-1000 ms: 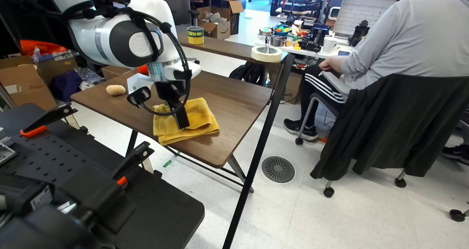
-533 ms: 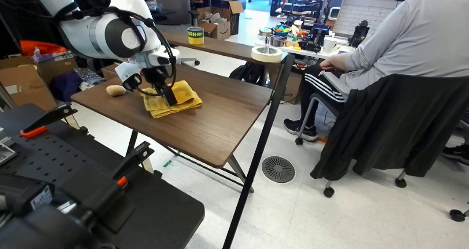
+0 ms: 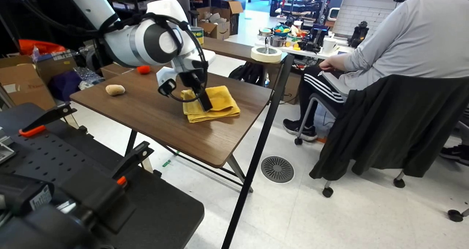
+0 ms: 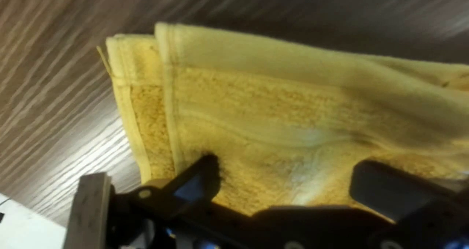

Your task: Move the round object to the left and use the towel to wipe the table

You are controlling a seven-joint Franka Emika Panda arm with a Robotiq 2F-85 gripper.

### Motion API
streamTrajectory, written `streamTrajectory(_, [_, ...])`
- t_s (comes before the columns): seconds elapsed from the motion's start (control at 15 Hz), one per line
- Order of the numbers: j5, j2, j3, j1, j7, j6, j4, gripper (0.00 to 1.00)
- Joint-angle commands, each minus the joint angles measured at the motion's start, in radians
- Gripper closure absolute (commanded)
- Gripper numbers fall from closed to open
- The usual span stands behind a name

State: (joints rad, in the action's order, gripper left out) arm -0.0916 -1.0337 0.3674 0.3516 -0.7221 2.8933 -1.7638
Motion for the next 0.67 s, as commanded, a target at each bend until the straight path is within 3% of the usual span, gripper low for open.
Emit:
streamTrajectory(0.0, [-0.029, -0.04, 0.01, -0.064, -0.039, -0.017, 0.056, 0.0])
streamTrajectory(0.2, [-0.015, -0.059, -0.029, -0.064, -0.031, -0.027, 0.087, 0.0])
streamTrajectory(0.6, [0.014, -0.11, -0.033, 0.083, -0.075, -0.05, 0.243, 0.0])
